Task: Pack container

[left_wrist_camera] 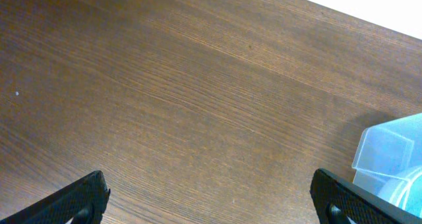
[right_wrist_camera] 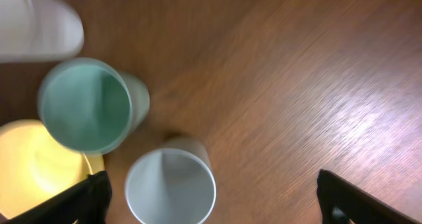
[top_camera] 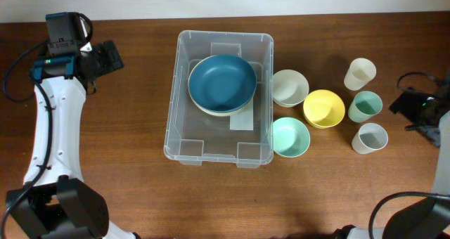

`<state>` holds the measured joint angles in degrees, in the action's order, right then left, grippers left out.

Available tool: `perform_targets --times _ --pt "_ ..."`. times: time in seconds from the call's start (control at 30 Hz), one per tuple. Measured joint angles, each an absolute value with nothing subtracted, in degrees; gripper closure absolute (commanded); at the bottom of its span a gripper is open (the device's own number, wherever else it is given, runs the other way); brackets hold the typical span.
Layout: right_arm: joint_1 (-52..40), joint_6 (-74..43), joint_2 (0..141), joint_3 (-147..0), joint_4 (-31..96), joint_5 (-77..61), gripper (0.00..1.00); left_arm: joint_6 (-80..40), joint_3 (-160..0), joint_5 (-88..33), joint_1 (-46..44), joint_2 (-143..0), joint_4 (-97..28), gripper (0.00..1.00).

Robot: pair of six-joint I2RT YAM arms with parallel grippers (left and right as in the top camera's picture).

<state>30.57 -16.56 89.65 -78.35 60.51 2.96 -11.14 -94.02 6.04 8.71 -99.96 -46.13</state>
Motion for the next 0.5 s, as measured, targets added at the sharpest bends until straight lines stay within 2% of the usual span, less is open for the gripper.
perform_targets --times 0.07,0.1,0.3,0.37,0.5 --pt "30.6 -16.7 89.7 -74.5 60.5 1.3 0.27 -11.1 -94.0 6.1 8.7 -100.0 -46.1 0.00" --pt "30.6 -16.3 89.8 -72.5 60.3 0.7 0.31 -11.1 -94.0 6.1 8.7 -100.0 -46.1 0.00" --pt "30.6 -16.5 90.2 -65.1 53.5 -0.4 0.36 -11.1 -94.0 6.1 8.7 -100.0 -46.2 0.00" --pt "30.6 -16.6 90.2 -61.7 49.3 -0.5 0.44 -11.1 -94.0 6.1 8.7 -100.0 -46.1 0.00" --pt "30.6 -16.9 90.5 -57.1 45.8 -0.8 0.76 -11.1 -94.0 6.1 8.7 -100.0 -46.1 0.00"
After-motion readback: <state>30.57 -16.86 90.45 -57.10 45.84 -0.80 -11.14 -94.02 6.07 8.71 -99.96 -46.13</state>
